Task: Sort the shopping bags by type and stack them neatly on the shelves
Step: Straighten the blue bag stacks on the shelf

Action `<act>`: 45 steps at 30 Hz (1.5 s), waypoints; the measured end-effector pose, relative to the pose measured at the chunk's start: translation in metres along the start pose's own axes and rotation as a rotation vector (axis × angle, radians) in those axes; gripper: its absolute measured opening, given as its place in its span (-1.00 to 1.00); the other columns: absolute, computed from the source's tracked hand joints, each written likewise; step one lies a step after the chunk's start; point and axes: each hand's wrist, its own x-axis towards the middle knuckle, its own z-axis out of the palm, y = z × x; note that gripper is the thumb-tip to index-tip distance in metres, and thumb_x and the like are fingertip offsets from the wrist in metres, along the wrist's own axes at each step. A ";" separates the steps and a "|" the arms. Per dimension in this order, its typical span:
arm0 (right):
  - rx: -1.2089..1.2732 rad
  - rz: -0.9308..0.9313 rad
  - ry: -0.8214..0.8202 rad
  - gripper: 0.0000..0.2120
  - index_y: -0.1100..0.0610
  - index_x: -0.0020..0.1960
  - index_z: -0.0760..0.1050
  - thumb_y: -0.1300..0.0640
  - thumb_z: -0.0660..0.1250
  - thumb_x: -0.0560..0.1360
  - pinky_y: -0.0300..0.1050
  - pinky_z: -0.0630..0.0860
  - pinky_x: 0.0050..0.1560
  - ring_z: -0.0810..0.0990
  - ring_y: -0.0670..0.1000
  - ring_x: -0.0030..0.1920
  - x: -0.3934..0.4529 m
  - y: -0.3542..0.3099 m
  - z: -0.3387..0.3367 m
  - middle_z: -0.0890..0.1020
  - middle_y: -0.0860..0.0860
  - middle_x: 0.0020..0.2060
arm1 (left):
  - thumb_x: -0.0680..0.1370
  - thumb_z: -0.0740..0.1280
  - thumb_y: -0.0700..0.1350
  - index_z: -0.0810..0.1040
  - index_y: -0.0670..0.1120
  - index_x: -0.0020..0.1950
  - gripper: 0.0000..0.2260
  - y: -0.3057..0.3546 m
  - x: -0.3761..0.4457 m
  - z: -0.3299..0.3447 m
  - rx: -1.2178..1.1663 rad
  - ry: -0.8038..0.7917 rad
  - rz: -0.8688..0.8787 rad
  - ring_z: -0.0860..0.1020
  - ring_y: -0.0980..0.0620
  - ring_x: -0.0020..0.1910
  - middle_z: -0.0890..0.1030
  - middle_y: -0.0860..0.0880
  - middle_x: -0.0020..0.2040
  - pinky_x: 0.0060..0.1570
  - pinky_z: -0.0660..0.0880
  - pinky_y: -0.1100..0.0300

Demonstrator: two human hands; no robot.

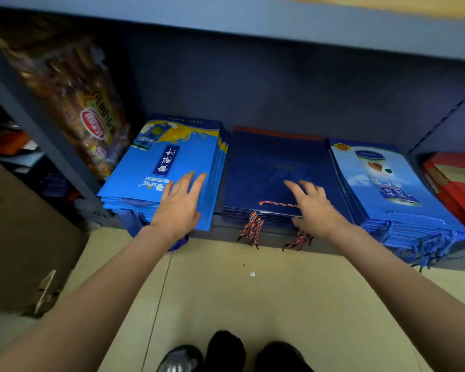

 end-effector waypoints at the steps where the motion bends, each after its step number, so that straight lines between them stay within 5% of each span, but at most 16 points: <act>1: 0.034 -0.050 -0.014 -0.23 -0.01 0.53 -0.08 0.21 0.31 0.50 0.06 0.25 0.33 0.10 0.20 0.42 0.003 -0.013 -0.001 0.09 0.11 0.47 | 0.54 0.27 -0.15 -0.13 -0.03 0.54 -0.28 -0.015 -0.001 -0.003 0.015 -0.017 -0.023 0.01 -0.07 0.51 -0.04 -0.11 0.54 0.46 -0.10 0.01; 6: 0.222 -0.292 -0.097 -0.24 0.01 0.52 -0.01 0.07 0.37 0.48 -0.03 0.23 0.38 0.14 0.11 0.42 0.028 -0.079 0.011 0.11 0.04 0.45 | 0.51 0.34 0.05 -0.18 0.01 0.54 -0.18 -0.088 -0.001 -0.009 0.176 -0.133 -0.196 -0.11 -0.14 0.52 -0.13 -0.14 0.54 0.46 -0.06 -0.07; 9: 0.385 -0.330 -0.118 -0.12 -0.05 0.52 -0.05 0.00 0.45 0.42 0.06 0.21 0.42 0.08 0.15 0.47 0.047 -0.123 0.025 -0.01 0.04 0.49 | 0.44 0.42 0.09 -0.20 0.01 0.53 -0.07 -0.129 0.004 -0.015 0.127 -0.215 -0.318 0.07 -0.26 0.46 -0.06 -0.22 0.51 0.40 0.12 -0.08; 12: 0.302 -0.209 -0.163 0.03 -0.16 0.51 -0.20 0.00 0.50 0.36 0.21 0.17 0.41 -0.03 0.28 0.47 0.068 -0.161 0.041 -0.24 0.07 0.50 | 0.39 0.49 -0.01 -0.27 -0.09 0.52 0.04 -0.164 0.022 -0.011 -0.091 -0.353 -0.402 0.32 -0.25 0.35 0.21 -0.26 0.43 0.25 0.34 -0.03; 14: 0.200 -0.135 -0.168 0.05 -0.18 0.50 -0.24 0.05 0.50 0.37 0.23 0.17 0.37 -0.01 0.34 0.45 0.077 -0.179 0.052 -0.33 0.12 0.48 | 0.34 0.53 -0.01 -0.31 -0.12 0.51 0.11 -0.175 0.031 -0.001 -0.114 -0.422 -0.382 0.42 -0.19 0.29 0.35 -0.21 0.38 0.20 0.40 0.00; 18: 0.133 -0.099 -0.120 0.02 -0.18 0.49 -0.30 0.26 0.41 0.42 0.03 0.45 0.13 0.15 0.32 0.36 0.081 -0.191 0.082 -0.45 0.11 0.43 | 0.34 0.54 -0.06 -0.40 -0.10 0.48 0.16 -0.176 0.034 0.022 -0.073 -0.407 -0.372 0.42 -0.24 0.25 0.28 -0.26 0.37 0.18 0.43 -0.02; 22: 0.131 -0.034 -0.063 0.06 -0.22 0.46 -0.36 0.41 0.33 0.43 -0.08 0.41 -0.13 0.25 0.33 0.33 0.083 -0.184 0.102 -0.47 0.14 0.42 | 0.37 0.51 -0.10 -0.38 -0.07 0.49 0.11 -0.176 0.033 0.028 -0.051 -0.339 -0.318 0.43 -0.28 0.22 0.25 -0.26 0.35 0.15 0.43 -0.05; 26: 0.122 -0.017 0.009 0.01 -0.15 0.50 -0.32 0.45 0.28 0.43 -0.05 0.44 -0.02 0.42 0.25 0.21 0.079 -0.170 0.104 -0.40 0.25 0.42 | 0.42 0.46 -0.13 -0.39 0.04 0.48 0.05 -0.170 0.034 0.027 -0.038 -0.362 -0.198 0.47 -0.25 0.15 0.25 -0.25 0.35 0.10 0.43 -0.01; 31: 0.073 0.015 -0.009 -0.02 -0.11 0.51 -0.29 0.50 0.21 0.42 -0.07 0.42 -0.09 0.48 0.19 -0.08 0.072 -0.170 0.097 -0.38 0.28 0.43 | 0.42 0.45 -0.24 -0.42 0.14 0.45 0.08 -0.157 0.041 0.023 -0.066 -0.406 -0.198 0.46 -0.25 0.18 0.02 -0.25 0.49 -0.05 0.46 0.08; 35: 0.035 0.006 -0.011 -0.02 -0.16 0.50 -0.29 0.49 0.21 0.43 -0.04 0.46 -0.12 0.40 0.15 -0.25 0.069 -0.163 0.090 -0.36 0.24 0.45 | 0.42 0.47 -0.18 -0.42 0.11 0.46 0.08 -0.156 0.038 0.022 -0.028 -0.419 -0.186 0.45 -0.26 0.19 0.16 -0.25 0.41 0.16 0.44 -0.02; 39: -0.025 0.007 -0.006 -0.04 -0.16 0.50 -0.29 0.43 0.25 0.46 -0.02 0.47 -0.07 0.40 0.17 -0.25 0.072 -0.160 0.088 -0.29 0.28 0.46 | 0.41 0.48 -0.15 -0.38 0.04 0.49 0.07 -0.156 0.040 0.020 0.054 -0.405 -0.132 0.49 -0.22 0.11 0.42 -0.24 0.20 0.08 0.44 0.02; 43: 0.009 0.031 -0.002 -0.06 -0.12 0.51 -0.28 0.46 0.21 0.45 -0.03 0.43 -0.06 0.43 0.18 -0.16 0.079 -0.168 0.083 -0.30 0.32 0.45 | 0.41 0.48 -0.17 -0.37 0.04 0.50 0.06 -0.156 0.043 0.020 0.096 -0.387 -0.130 0.51 -0.21 0.08 0.48 -0.24 0.13 -0.05 0.41 0.07; 45: -0.002 0.024 -0.021 -0.09 -0.08 0.52 -0.29 0.48 0.16 0.46 -0.01 0.41 0.02 0.44 0.22 0.04 0.074 -0.171 0.083 -0.33 0.31 0.44 | 0.42 0.46 -0.16 -0.37 0.06 0.49 0.04 -0.159 0.041 0.022 0.052 -0.391 -0.119 0.50 -0.21 0.09 0.47 -0.23 0.13 0.01 0.42 0.05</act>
